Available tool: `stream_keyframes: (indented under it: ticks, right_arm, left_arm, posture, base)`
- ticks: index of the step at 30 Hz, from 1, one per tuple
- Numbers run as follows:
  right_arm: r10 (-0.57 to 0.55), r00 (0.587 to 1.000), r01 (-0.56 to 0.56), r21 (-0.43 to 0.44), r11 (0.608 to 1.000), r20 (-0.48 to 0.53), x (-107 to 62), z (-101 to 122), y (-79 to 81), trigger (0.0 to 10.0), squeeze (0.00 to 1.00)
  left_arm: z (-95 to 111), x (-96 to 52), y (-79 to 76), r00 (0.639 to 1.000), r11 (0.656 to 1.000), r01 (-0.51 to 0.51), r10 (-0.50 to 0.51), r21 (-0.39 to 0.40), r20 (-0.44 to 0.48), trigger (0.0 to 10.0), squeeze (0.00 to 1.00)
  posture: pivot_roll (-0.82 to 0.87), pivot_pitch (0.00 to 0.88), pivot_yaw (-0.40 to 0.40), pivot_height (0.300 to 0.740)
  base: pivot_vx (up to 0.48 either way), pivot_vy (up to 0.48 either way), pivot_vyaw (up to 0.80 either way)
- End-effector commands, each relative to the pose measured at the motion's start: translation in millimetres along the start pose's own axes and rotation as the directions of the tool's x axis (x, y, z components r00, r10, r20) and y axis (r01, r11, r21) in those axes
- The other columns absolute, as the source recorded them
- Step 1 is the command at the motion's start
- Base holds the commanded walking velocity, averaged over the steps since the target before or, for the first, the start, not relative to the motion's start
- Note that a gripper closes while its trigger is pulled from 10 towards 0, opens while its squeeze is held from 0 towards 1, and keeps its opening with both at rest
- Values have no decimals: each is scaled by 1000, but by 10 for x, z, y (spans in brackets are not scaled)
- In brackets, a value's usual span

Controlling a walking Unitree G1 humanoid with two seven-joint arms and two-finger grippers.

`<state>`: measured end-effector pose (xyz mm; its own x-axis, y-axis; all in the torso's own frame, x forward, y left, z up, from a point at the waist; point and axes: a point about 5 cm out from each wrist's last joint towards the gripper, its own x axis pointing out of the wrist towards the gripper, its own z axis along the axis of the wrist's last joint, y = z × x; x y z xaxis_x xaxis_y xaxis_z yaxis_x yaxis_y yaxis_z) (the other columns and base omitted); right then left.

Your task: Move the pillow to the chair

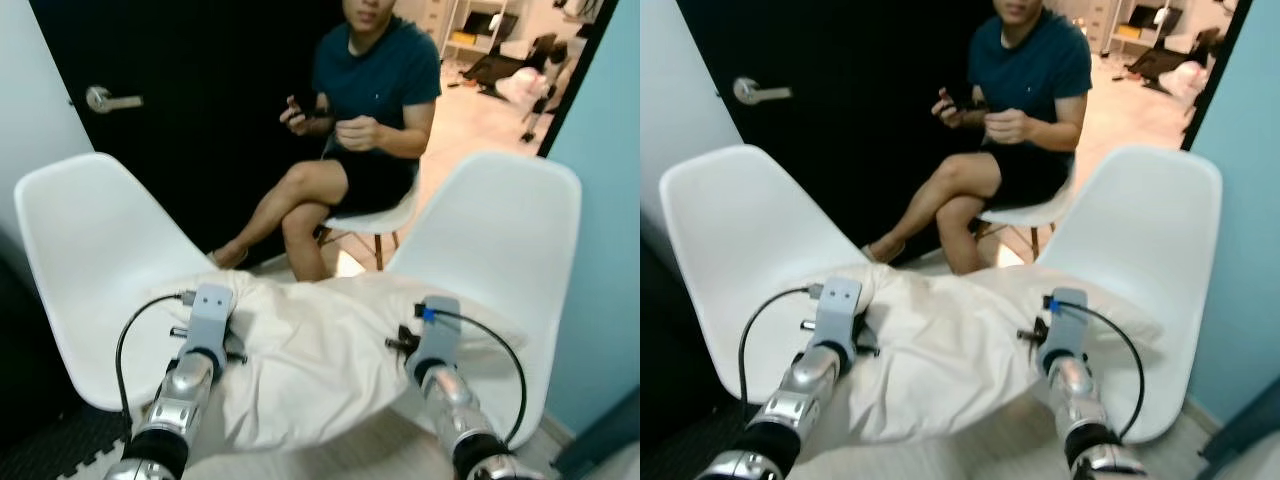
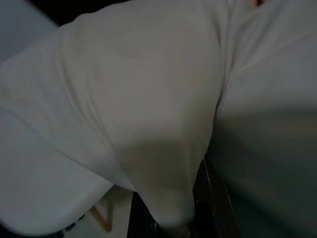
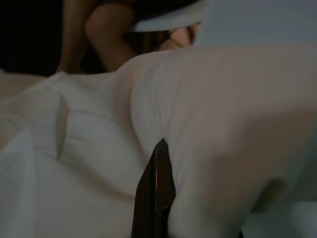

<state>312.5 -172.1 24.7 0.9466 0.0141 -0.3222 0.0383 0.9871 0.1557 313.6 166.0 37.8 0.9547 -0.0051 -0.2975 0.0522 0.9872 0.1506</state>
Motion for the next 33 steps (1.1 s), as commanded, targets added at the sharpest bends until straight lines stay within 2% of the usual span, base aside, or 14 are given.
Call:
stream_keyframes:
  ticks: [1,14,22,33]
  right_arm:
    - [2,999,-2,10,1000,52,17,91,18,10000,0]
    - [-10,998,9,17,1000,57,21,106,6,10000,0]
    - [-12,998,11,19,1000,62,22,116,4,10000,0]
    - [-8,998,7,19,1000,57,21,109,3,10000,0]
  left_arm:
    - [39,11,27,1000,1000,-6,5,13,24,10000,0]
    - [53,23,44,1000,1000,-11,10,21,28,10000,0]
    - [39,21,45,1000,1000,-22,22,-15,22,10000,0]
    - [39,21,33,1000,1000,-18,18,-17,24,10000,0]
  posture:
    - [-50,27,37,740]
    - [-50,29,37,740]
    - [-51,31,36,740]
    - [-49,33,37,740]
  base:
    - [0,0,-800]
    - [0,0,-800]
    - [0,0,-800]
    - [0,0,-800]
